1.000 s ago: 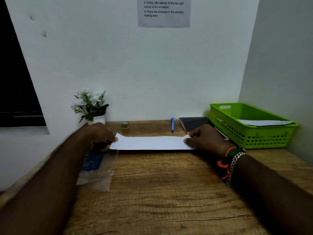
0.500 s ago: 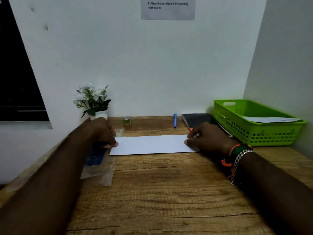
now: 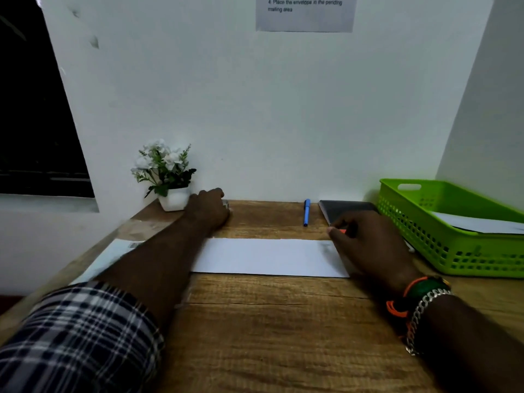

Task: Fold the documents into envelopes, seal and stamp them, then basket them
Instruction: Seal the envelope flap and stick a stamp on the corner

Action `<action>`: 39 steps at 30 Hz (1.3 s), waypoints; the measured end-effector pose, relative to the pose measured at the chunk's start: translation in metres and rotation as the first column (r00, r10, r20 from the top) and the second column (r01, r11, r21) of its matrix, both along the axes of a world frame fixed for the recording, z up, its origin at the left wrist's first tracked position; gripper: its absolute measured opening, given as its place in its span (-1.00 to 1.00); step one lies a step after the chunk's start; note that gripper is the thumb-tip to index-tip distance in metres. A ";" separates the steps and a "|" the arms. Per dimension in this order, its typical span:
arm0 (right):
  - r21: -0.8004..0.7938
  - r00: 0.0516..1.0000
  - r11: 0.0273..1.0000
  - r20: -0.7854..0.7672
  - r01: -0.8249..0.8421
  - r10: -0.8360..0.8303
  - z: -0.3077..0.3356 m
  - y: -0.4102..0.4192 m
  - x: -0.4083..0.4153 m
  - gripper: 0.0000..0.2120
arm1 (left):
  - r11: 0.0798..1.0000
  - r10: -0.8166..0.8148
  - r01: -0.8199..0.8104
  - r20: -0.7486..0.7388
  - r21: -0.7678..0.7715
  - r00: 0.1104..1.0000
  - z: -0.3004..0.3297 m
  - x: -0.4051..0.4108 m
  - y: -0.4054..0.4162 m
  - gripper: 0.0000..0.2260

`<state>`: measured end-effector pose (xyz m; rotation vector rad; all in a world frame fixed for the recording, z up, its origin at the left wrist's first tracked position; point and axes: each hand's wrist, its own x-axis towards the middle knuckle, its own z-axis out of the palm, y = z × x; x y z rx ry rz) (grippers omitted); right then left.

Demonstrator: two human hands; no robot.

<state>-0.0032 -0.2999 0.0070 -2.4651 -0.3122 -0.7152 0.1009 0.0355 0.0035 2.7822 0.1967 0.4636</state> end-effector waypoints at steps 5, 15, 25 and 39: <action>-0.006 1.000 1.000 -0.026 -0.001 0.001 0.001 0.006 -0.003 -0.89 | 0.999 -0.015 0.016 0.032 -0.046 0.999 0.000 0.015 0.001 -0.80; 0.432 0.930 0.858 -0.100 -0.280 0.354 0.014 0.029 -0.029 -0.91 | 0.490 -0.614 0.609 0.249 -0.624 0.749 0.042 -0.124 -0.067 -0.40; 0.743 0.771 0.613 -0.216 -0.268 0.599 0.028 0.044 -0.060 -0.83 | 0.394 -0.563 0.693 0.437 -0.604 0.701 0.031 -0.171 -0.092 -0.34; 0.652 0.815 0.607 0.028 -0.454 0.579 0.024 0.043 -0.055 -0.64 | 0.319 -0.491 0.611 0.425 -0.725 0.760 0.025 -0.169 -0.095 -0.58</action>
